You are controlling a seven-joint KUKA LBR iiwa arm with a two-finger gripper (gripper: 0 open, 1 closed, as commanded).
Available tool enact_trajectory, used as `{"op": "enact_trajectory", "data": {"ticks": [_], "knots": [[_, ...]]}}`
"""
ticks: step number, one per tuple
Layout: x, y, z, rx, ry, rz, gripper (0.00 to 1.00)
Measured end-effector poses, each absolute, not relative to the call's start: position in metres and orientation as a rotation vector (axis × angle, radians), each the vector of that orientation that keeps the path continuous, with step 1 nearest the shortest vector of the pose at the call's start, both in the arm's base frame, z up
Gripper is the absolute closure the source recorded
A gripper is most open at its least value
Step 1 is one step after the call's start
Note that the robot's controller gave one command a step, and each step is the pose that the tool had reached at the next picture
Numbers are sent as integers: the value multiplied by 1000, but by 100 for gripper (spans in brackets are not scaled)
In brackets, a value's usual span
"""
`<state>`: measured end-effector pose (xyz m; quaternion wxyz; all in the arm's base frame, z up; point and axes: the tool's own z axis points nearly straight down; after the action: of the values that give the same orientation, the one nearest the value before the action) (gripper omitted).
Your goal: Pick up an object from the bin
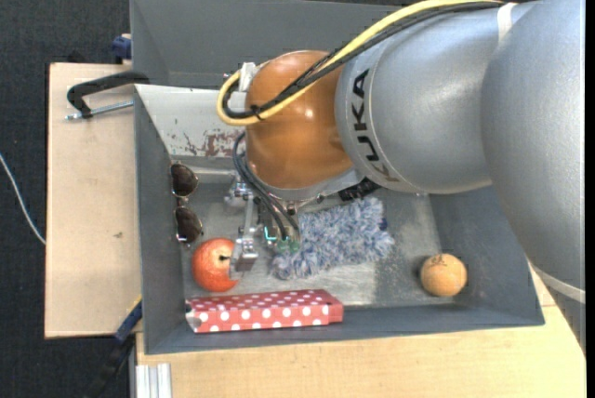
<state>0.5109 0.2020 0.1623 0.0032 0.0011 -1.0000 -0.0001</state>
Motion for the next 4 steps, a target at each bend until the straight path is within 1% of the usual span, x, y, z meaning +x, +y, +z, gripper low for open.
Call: {"op": "enact_trajectory", "data": {"ticks": [1, 2, 3, 4], "knots": [[513, 201, 166, 0, -3142, -3, 0], [532, 196, 114, 306, -3122, 3, 0], [547, 188, 79, 604, -3084, -1, 0], [554, 200, 79, 337, -3128, -4, 0]]}}
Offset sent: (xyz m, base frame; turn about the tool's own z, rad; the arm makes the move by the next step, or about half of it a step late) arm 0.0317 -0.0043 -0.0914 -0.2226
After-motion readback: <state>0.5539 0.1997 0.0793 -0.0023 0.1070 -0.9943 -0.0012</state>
